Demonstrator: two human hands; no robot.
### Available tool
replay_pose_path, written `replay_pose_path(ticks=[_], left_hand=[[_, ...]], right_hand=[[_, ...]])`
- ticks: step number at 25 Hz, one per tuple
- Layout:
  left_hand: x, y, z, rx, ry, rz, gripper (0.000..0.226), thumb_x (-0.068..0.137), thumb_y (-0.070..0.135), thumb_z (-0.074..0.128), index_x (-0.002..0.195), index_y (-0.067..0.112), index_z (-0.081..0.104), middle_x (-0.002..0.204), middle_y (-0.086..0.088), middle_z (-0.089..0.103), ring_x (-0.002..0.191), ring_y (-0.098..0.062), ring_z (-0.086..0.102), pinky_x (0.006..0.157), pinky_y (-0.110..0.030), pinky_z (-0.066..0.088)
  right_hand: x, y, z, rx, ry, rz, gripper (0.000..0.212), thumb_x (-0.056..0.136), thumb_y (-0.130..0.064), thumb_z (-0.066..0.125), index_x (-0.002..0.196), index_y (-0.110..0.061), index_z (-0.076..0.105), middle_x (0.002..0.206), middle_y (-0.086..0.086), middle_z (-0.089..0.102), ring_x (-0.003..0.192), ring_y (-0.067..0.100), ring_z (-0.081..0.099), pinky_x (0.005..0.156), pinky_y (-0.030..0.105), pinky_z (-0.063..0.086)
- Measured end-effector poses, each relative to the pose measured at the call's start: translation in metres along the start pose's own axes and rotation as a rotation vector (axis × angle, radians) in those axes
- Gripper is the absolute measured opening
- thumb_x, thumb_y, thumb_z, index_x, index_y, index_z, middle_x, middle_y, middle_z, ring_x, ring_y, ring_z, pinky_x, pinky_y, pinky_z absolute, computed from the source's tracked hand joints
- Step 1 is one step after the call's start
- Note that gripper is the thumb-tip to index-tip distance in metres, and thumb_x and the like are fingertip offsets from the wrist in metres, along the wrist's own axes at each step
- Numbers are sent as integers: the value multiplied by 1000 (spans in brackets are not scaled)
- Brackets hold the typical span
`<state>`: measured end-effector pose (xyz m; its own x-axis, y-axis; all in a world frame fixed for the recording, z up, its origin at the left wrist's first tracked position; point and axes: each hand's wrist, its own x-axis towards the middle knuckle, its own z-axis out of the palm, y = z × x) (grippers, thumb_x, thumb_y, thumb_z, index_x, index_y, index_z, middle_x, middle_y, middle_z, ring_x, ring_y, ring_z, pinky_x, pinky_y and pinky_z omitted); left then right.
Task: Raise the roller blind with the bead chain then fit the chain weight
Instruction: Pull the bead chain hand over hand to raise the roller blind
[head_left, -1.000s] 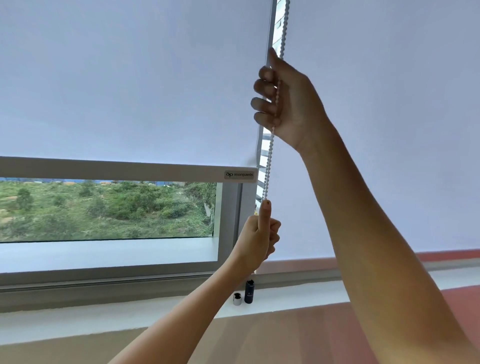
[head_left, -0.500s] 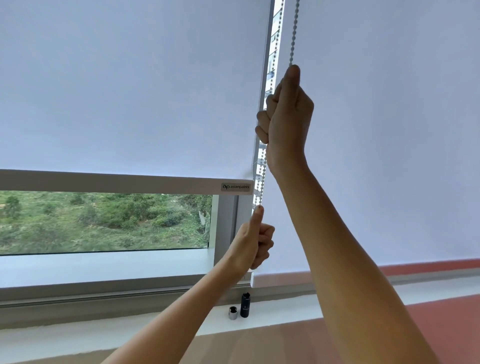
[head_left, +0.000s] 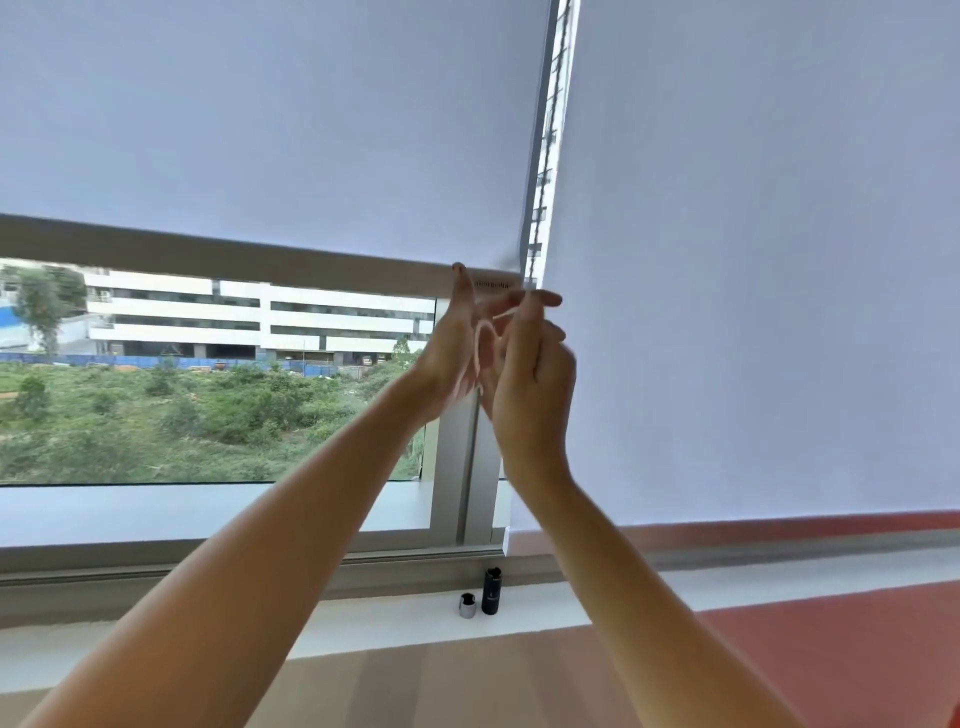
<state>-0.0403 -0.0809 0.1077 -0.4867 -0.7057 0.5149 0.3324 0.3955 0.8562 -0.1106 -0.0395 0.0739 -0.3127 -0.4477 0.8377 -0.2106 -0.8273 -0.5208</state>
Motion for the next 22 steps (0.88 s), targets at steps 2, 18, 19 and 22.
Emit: replay_pose_path(ticks=[2, 18, 19, 22], left_hand=[[1, 9, -2, -11, -44, -12, 93, 90, 62, -9, 125, 4, 55, 94, -13, 67, 76, -25, 61, 72, -36, 51], [-5, 12, 65, 130, 356, 106, 51, 96, 58, 28, 63, 21, 14, 47, 5, 16, 37, -9, 10, 39, -18, 9], [-4, 11, 69, 161, 362, 122, 51, 97, 56, 29, 62, 21, 14, 48, 4, 16, 36, -8, 11, 38, -18, 10], [-1, 8, 76, 219, 398, 184, 55, 100, 47, 30, 52, 21, 18, 47, 3, 15, 35, -7, 12, 36, -15, 13]], right_hand=[[-34, 24, -7, -41, -56, 32, 49, 102, -32, 36, 57, -11, 42, 42, 4, 35, 38, 21, 37, 40, 32, 29], [-90, 55, -30, -1, -99, 248, 48, 99, -49, 33, 56, -28, 26, 43, -10, 22, 38, 10, 21, 42, 25, 20], [-91, 55, -30, 83, -111, 304, 52, 99, -53, 33, 56, -25, 27, 44, -11, 22, 38, 11, 20, 41, 24, 19], [-83, 53, -33, 165, -137, 409, 52, 100, -49, 32, 54, -25, 35, 42, -9, 30, 38, 12, 27, 41, 23, 25]])
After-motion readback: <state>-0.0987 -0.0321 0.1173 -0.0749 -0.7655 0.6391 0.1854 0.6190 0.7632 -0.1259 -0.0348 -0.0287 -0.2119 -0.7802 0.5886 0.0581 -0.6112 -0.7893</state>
